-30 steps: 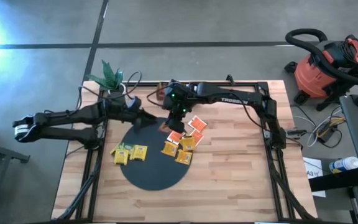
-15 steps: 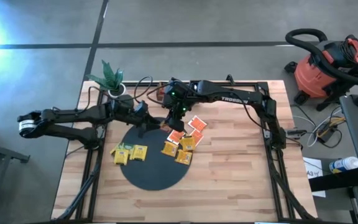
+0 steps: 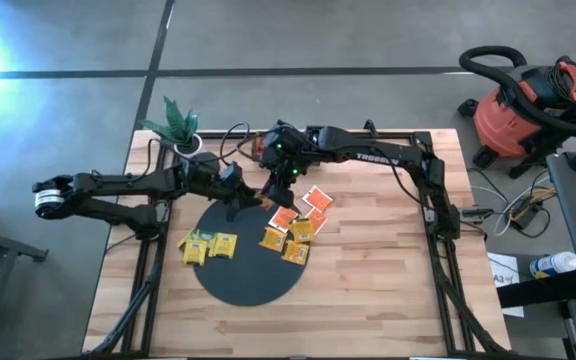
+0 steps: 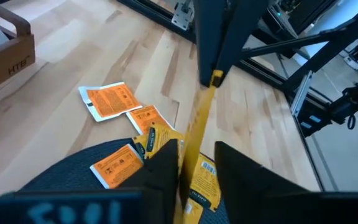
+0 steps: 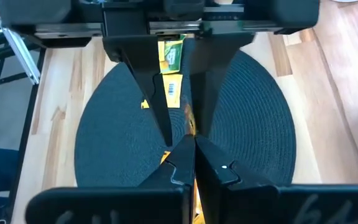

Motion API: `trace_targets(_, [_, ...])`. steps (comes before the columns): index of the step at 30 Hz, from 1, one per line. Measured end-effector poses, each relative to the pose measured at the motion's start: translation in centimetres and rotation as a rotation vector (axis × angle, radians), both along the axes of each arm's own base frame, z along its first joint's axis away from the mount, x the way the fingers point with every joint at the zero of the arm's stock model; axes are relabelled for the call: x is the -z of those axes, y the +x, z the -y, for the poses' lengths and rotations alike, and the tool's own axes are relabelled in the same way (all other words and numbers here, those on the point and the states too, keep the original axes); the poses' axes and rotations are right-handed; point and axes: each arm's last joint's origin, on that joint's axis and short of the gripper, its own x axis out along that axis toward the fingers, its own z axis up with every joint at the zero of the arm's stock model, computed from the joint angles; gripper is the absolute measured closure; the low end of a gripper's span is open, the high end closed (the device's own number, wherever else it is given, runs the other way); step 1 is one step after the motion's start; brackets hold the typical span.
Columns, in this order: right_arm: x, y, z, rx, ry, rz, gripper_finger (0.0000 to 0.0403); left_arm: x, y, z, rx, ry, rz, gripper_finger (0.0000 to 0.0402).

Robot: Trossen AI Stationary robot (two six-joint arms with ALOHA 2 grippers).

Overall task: Pick & Place Tea
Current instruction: Put the orange tea bag into the left section of the wooden organizer

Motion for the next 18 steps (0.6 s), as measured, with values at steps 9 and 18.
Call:
trace_targets(9, [0.02,-0.06,0.62,0.072,-0.029,-0.013,0.0390,0.25,0.14,-0.23,-0.048,0.047,-0.017,0.0396])
trace_targets(18, [-0.73,0.05,0.67,0.078,-0.040,0.021,0.0315,1.02,-0.21,-0.78,-0.149,0.080,-0.053,0.0399])
